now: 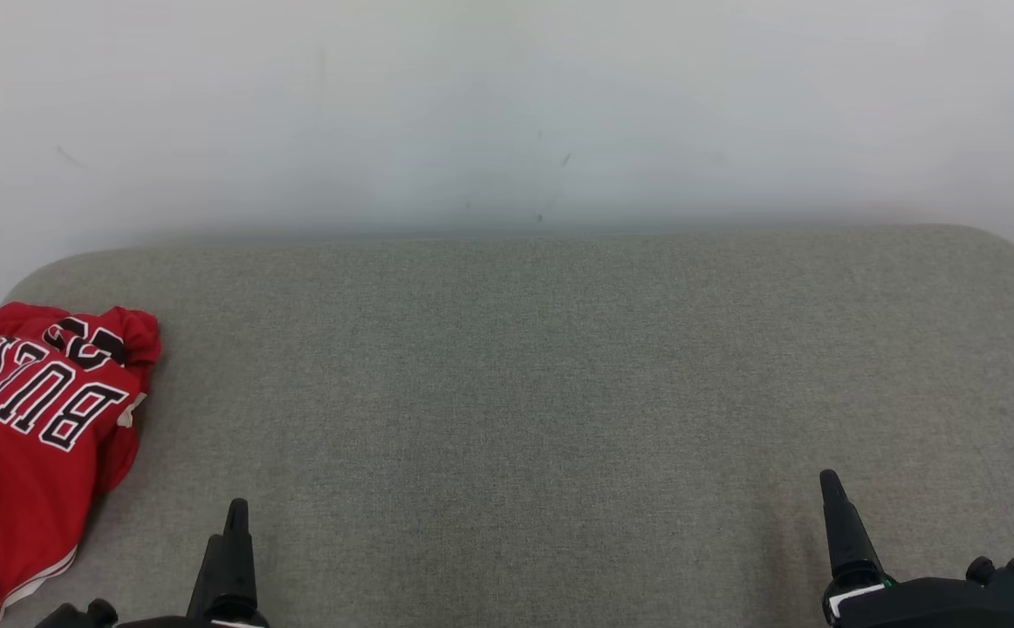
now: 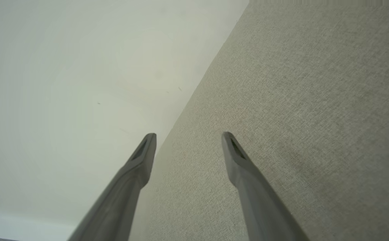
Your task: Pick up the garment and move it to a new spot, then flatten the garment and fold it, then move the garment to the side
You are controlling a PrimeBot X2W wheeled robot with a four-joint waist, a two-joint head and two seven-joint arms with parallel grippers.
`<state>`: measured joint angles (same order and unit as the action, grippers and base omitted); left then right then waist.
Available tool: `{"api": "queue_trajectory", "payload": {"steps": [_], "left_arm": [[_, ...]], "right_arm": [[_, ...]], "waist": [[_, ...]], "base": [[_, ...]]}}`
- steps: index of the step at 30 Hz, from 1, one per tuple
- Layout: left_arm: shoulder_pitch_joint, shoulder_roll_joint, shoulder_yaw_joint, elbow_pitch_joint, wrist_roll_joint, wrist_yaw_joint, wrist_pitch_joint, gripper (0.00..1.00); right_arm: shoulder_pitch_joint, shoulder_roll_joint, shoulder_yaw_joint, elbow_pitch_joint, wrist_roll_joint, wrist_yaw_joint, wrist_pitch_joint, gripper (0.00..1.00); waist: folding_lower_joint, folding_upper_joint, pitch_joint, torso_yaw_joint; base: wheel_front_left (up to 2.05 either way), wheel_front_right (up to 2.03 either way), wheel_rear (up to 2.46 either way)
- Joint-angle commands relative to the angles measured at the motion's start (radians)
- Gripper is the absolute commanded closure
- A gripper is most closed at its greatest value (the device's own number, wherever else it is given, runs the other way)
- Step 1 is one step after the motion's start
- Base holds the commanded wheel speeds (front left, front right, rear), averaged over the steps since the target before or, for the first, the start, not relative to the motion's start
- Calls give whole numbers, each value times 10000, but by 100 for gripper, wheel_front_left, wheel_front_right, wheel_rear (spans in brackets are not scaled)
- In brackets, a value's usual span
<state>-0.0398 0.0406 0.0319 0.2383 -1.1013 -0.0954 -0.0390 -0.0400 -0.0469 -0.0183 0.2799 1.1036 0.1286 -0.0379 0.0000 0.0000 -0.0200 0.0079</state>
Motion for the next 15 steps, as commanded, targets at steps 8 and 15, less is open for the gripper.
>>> {"api": "queue_trajectory", "payload": {"steps": [8, 15], "left_arm": [[8, 65, -348, -127, 2298, 242, -370, 0], [8, 117, -543, -52, 3574, 425, -567, 0]], "right_arm": [[-14, -30, 122, -60, -1670, 19, -360, 0], [9, -32, 192, -16, -2567, 20, -473, 0]], "waist": [[0, 0, -31, 14], [0, 0, -58, 27]], "base": [[0, 0, 0], [0, 0, 0]]}}
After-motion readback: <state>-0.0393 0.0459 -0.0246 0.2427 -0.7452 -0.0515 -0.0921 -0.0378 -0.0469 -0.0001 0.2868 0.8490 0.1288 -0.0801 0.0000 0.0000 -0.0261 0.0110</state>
